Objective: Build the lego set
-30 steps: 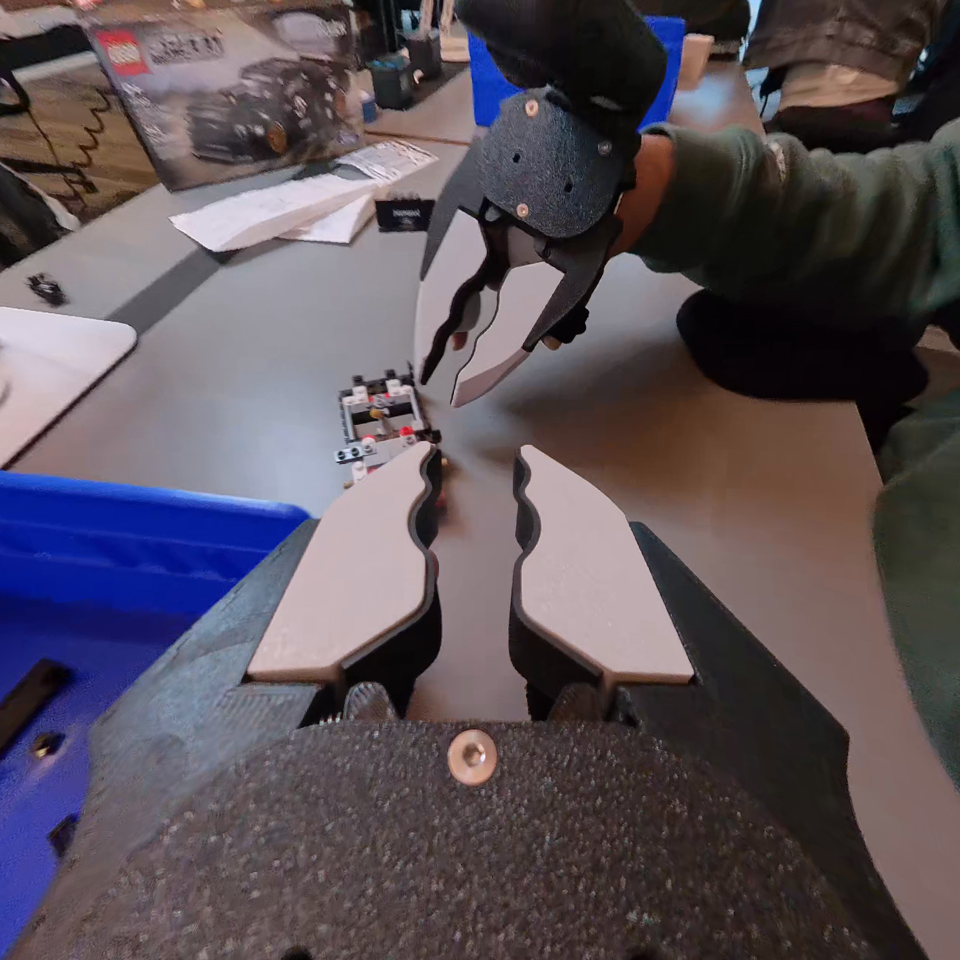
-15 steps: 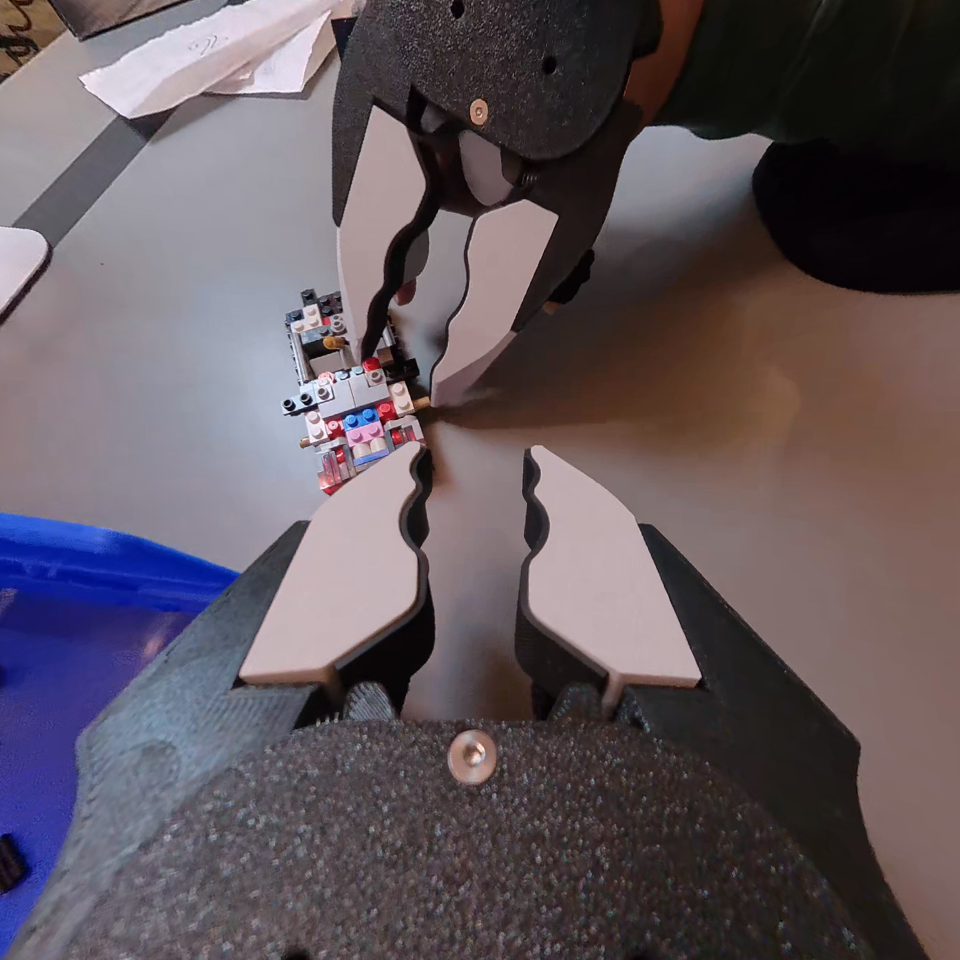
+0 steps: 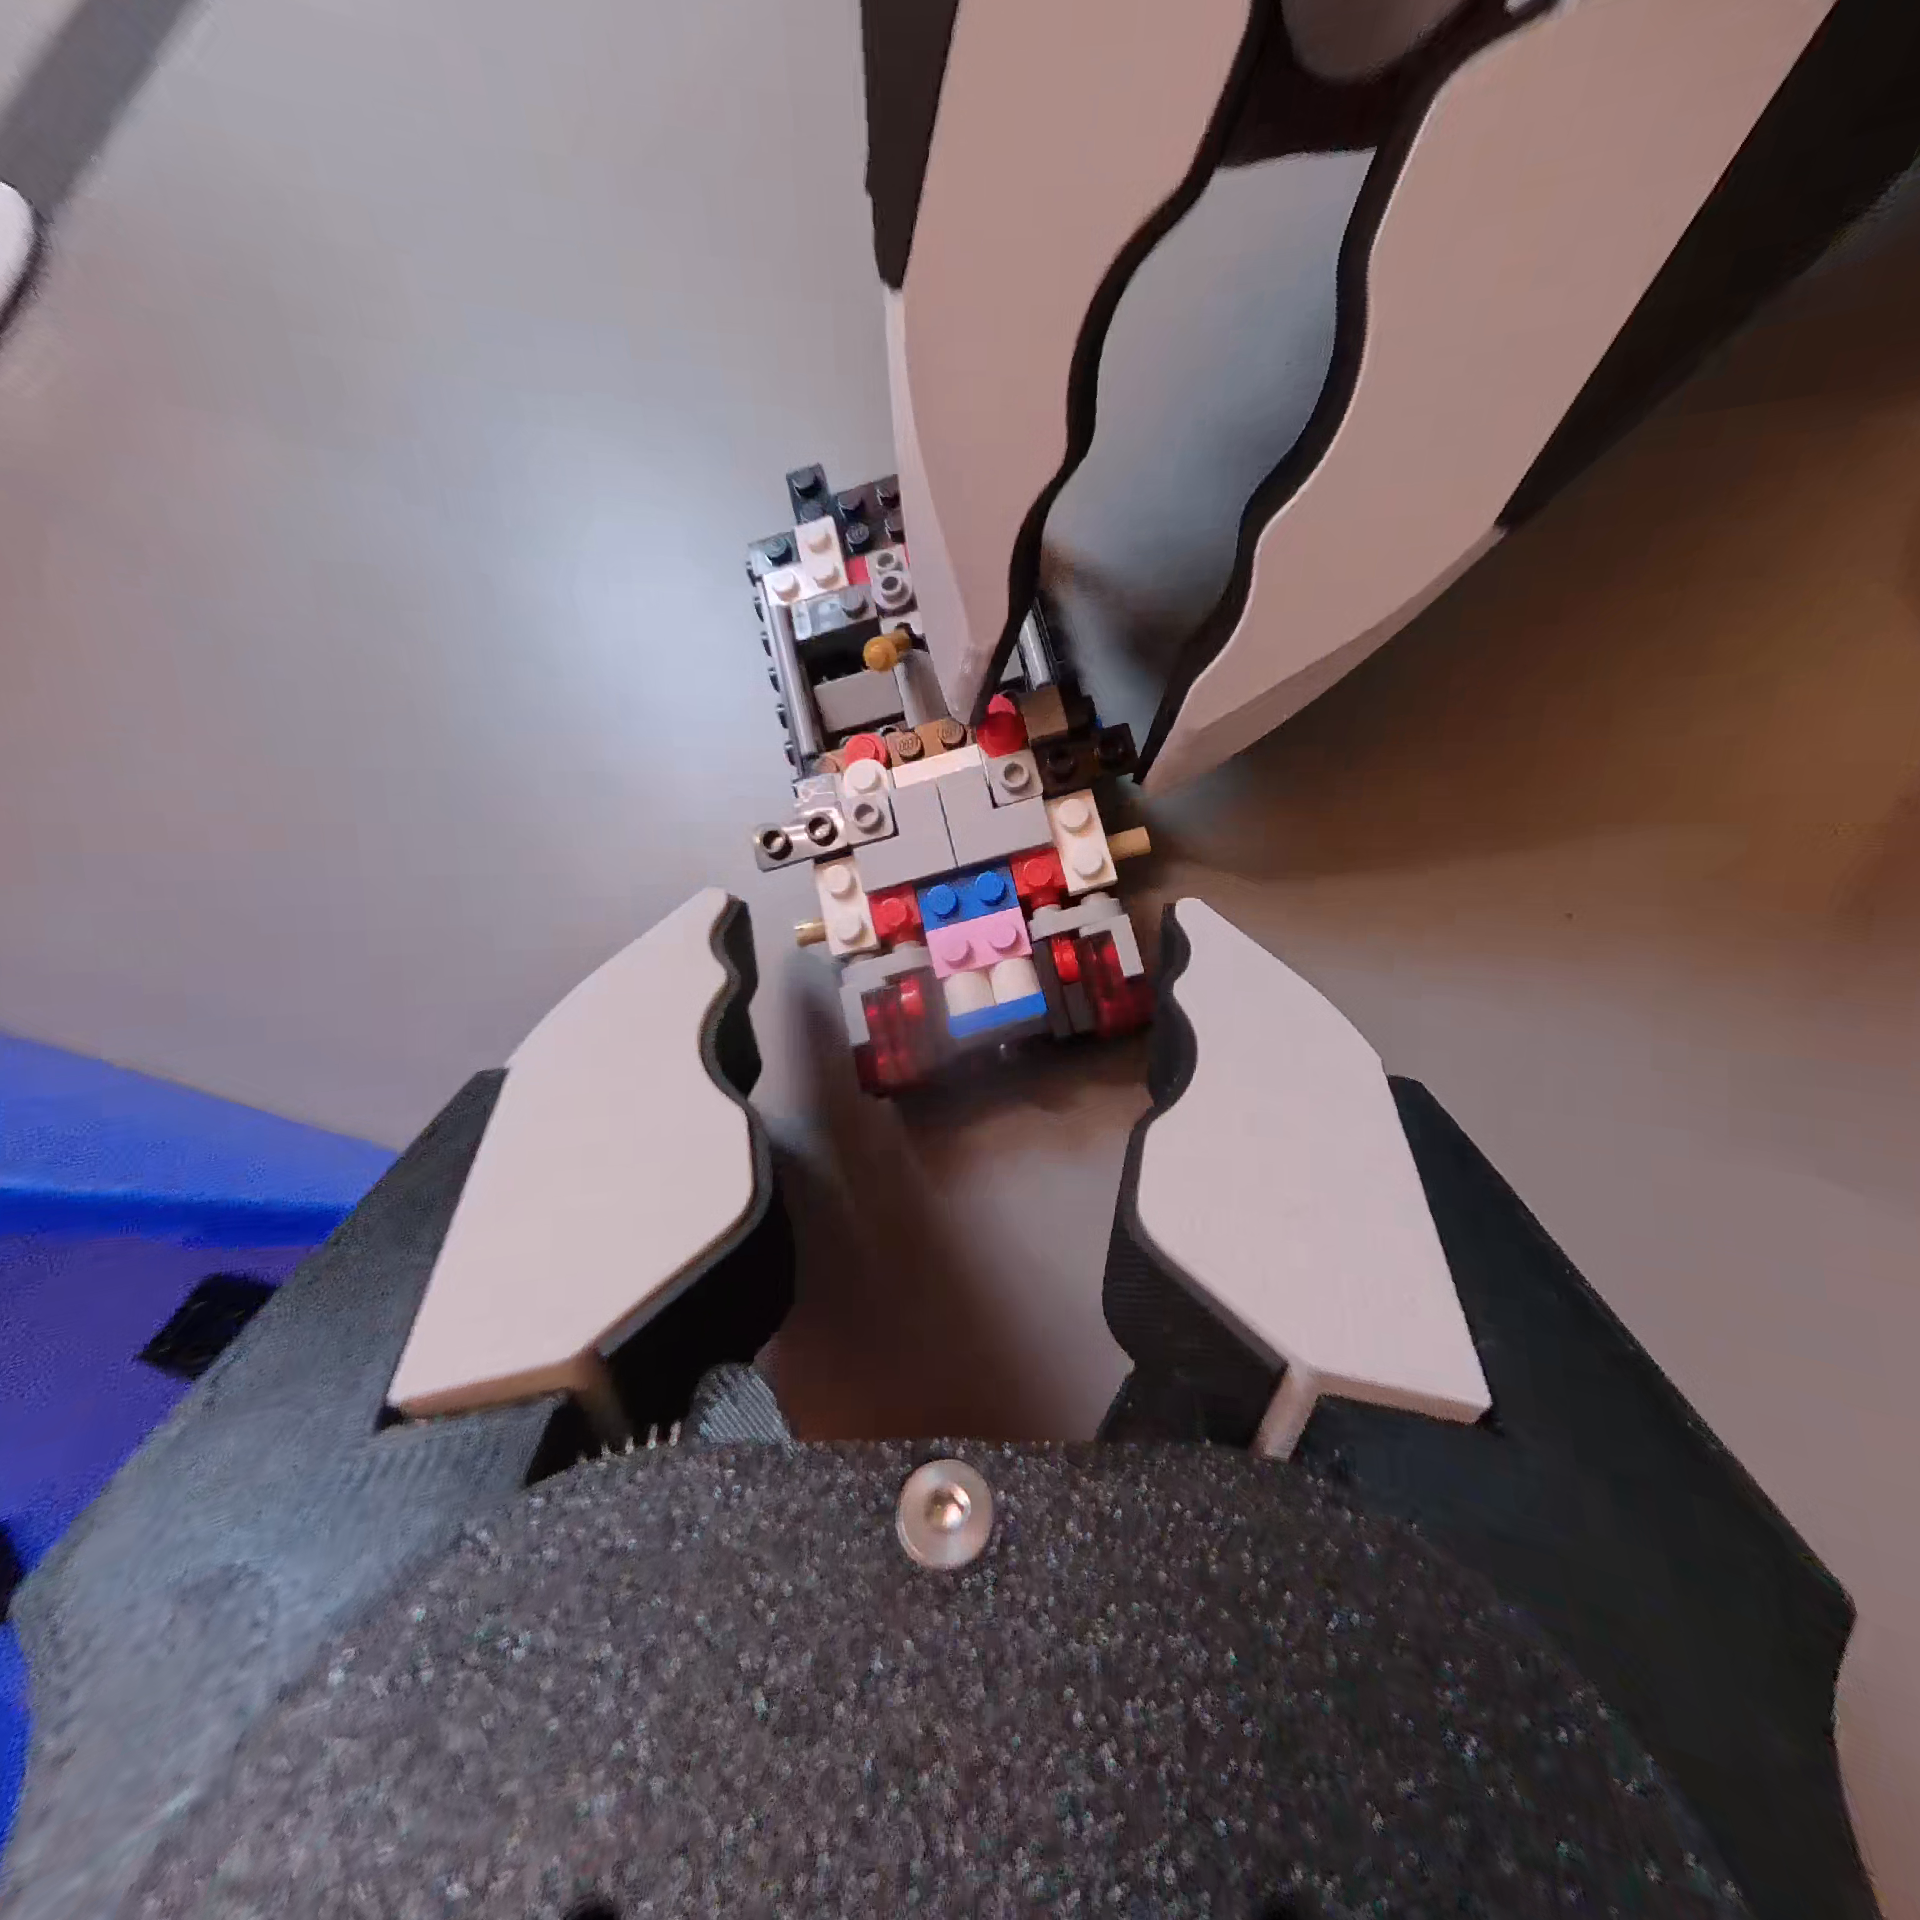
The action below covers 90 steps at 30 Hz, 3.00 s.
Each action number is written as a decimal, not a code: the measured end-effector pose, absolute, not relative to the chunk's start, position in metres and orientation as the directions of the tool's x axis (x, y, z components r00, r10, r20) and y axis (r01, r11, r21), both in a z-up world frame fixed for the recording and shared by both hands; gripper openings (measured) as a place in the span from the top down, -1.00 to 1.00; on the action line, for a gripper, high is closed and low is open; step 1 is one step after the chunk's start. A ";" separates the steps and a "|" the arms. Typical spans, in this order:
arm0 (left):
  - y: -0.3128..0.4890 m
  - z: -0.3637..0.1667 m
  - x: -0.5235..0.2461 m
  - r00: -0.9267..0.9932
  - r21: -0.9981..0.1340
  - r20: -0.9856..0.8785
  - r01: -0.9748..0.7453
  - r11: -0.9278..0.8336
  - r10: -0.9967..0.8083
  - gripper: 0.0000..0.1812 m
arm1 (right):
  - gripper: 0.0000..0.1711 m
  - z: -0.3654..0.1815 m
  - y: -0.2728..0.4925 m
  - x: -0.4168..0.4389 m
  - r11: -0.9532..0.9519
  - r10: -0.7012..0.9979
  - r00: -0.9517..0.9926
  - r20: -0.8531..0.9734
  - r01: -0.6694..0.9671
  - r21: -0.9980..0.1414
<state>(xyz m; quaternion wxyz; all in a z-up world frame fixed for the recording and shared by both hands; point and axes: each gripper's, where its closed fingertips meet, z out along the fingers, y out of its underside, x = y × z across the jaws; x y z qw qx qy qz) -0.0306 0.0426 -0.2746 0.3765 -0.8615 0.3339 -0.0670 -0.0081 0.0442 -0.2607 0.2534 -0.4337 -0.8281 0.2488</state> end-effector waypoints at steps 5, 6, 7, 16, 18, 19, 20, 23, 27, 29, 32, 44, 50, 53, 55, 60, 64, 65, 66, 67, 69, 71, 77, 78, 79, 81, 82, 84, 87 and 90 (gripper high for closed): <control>0.038 -0.276 -0.026 0.737 -0.699 -0.114 -0.536 -0.473 -0.666 0.35 | 0.72 -0.254 0.045 -0.006 0.479 0.852 -0.488 0.188 0.584 -0.656; 0.038 -0.276 -0.026 0.730 -0.701 -0.125 -0.544 -0.461 -0.672 0.36 | 0.72 -0.254 0.045 -0.006 0.485 0.851 -0.488 0.195 0.583 -0.652; 0.038 -0.275 -0.026 0.725 -0.701 -0.134 -0.551 -0.452 -0.676 0.36 | 0.72 -0.254 0.045 -0.006 0.489 0.848 -0.493 0.196 0.584 -0.648; 0.034 -0.274 -0.021 0.658 -0.709 -0.151 -0.592 -0.384 -0.737 0.37 | 0.79 -0.258 0.039 -0.001 0.541 0.807 -0.574 0.139 0.622 -0.566; 0.032 -0.274 -0.020 0.637 -0.709 -0.170 -0.609 -0.356 -0.752 0.37 | 0.78 -0.259 0.036 -0.001 0.540 0.802 -0.585 0.118 0.626 -0.563; 0.031 -0.274 -0.019 0.624 -0.708 -0.177 -0.618 -0.342 -0.761 0.37 | 0.77 -0.259 0.034 0.000 0.539 0.799 -0.593 0.104 0.628 -0.561; 0.029 -0.274 -0.018 0.608 -0.709 -0.181 -0.626 -0.326 -0.773 0.37 | 0.76 -0.262 0.032 0.002 0.543 0.793 -0.604 0.086 0.634 -0.551; 0.026 -0.273 -0.014 0.571 -0.709 -0.201 -0.646 -0.284 -0.796 0.39 | 0.76 -0.264 0.024 0.004 0.548 0.774 -0.633 0.029 0.646 -0.531; 0.023 -0.274 -0.012 0.567 -0.710 -0.168 -0.637 -0.300 -0.806 0.39 | 0.77 -0.264 0.021 0.006 0.528 0.768 -0.640 -0.017 0.649 -0.547; 0.021 -0.275 -0.011 0.562 -0.709 -0.152 -0.635 -0.306 -0.813 0.39 | 0.77 -0.264 0.019 0.008 0.495 0.768 -0.637 -0.066 0.655 -0.571; 0.020 -0.275 -0.009 0.554 -0.706 -0.158 -0.642 -0.298 -0.818 0.39 | 0.78 -0.262 0.018 0.009 0.423 0.763 -0.628 -0.152 0.663 -0.618; 0.016 -0.275 -0.008 0.550 -0.699 -0.145 -0.645 -0.307 -0.823 0.39 | 0.78 -0.258 0.014 0.011 0.334 0.756 -0.603 -0.255 0.691 -0.641; 0.017 -0.275 -0.008 0.557 -0.701 -0.146 -0.642 -0.312 -0.818 0.39 | 0.78 -0.228 0.026 0.006 0.185 0.765 -0.576 -0.290 0.627 -0.757; 0.022 -0.274 -0.009 0.569 -0.708 -0.163 -0.636 -0.306 -0.806 0.40 | 0.78 -0.218 0.029 0.005 0.171 0.781 -0.571 -0.255 0.587 -0.791; 0.027 -0.273 -0.011 0.581 -0.714 -0.192 -0.636 -0.293 -0.791 0.40 | 0.78 -0.218 0.027 0.006 0.186 0.788 -0.569 -0.235 0.583 -0.791; 0.040 -0.266 -0.018 0.608 -0.728 -0.283 -0.640 -0.247 -0.742 0.43 | 0.77 -0.225 0.024 0.005 0.249 0.811 -0.563 -0.162 0.582 -0.774; 0.047 -0.258 -0.026 0.634 -0.728 -0.359 -0.650 -0.220 -0.685 0.53 | 0.77 -0.215 0.029 -0.001 0.242 0.839 -0.533 -0.109 0.545 -0.803; 0.047 -0.257 -0.026 0.630 -0.728 -0.359 -0.650 -0.216 -0.689 0.53 | 0.77 -0.210 0.032 -0.003 0.234 0.848 -0.521 -0.095 0.530 -0.815; 0.045 -0.255 -0.025 0.626 -0.735 -0.352 -0.645 -0.208 -0.695 0.52 | 0.77 -0.206 0.035 -0.005 0.225 0.861 -0.503 -0.077 0.511 -0.829; 0.044 -0.249 -0.025 0.631 -0.755 -0.340 -0.625 -0.197 -0.697 0.53 | 0.77 -0.201 0.039 -0.007 0.217 0.873 -0.484 -0.059 0.494 -0.842; 0.040 -0.230 -0.023 0.648 -0.833 -0.259 -0.525 -0.174 -0.716 0.60 | 0.77 -0.192 0.046 -0.011 0.212 0.896 -0.444 -0.012 0.451 -0.867; 0.037 -0.205 -0.022 0.665 -0.922 -0.103 -0.343 -0.181 -0.740 0.66 | 0.78 -0.180 0.049 -0.015 0.215 0.909 -0.415 0.038 0.389 -0.896; 0.039 -0.159 -0.032 0.613 -0.943 0.318 0.128 -0.306 -0.723 0.71 | 0.77 -0.151 0.061 -0.035 0.314 0.937 -0.230 0.262 0.231 -0.921; 0.041 -0.155 -0.034 0.601 -0.930 0.362 0.179 -0.322 -0.712 0.71 | 0.77 -0.148 0.062 -0.037 0.339 0.933 -0.200 0.299 0.213 -0.916; 0.042 -0.151 -0.035 0.588 -0.914 0.403 0.226 -0.336 -0.701 0.71 | 0.77 -0.146 0.062 -0.039 0.370 0.924 -0.177 0.338 0.203 -0.907; 0.043 -0.144 -0.036 0.544 -0.878 0.478 0.318 -0.357 -0.690 0.70 | 0.77 -0.144 0.059 -0.042 0.440 0.897 -0.143 0.419 0.189 -0.878; 0.043 -0.140 -0.037 0.517 -0.857 0.512 0.360 -0.369 -0.686 0.70 | 0.77 -0.142 0.058 -0.043 0.471 0.882 -0.124 0.455 0.183 -0.863; 0.044 -0.137 -0.037 0.482 -0.825 0.559 0.406 -0.394 -0.675 0.69 | 0.78 -0.138 0.054 -0.046 0.524 0.851 -0.091 0.517 0.168 -0.835; 0.046 -0.138 -0.037 0.467 -0.805 0.585 0.431 -0.407 -0.663 0.70 | 0.77 -0.136 0.049 -0.049 0.603 0.796 -0.058 0.603 0.161 -0.781; 0.045 -0.136 -0.035 0.452 -0.796 0.596 0.441 -0.414 -0.664 0.78 | 0.77 -0.136 0.043 -0.051 0.671 0.737 -0.036 0.675 0.161 -0.724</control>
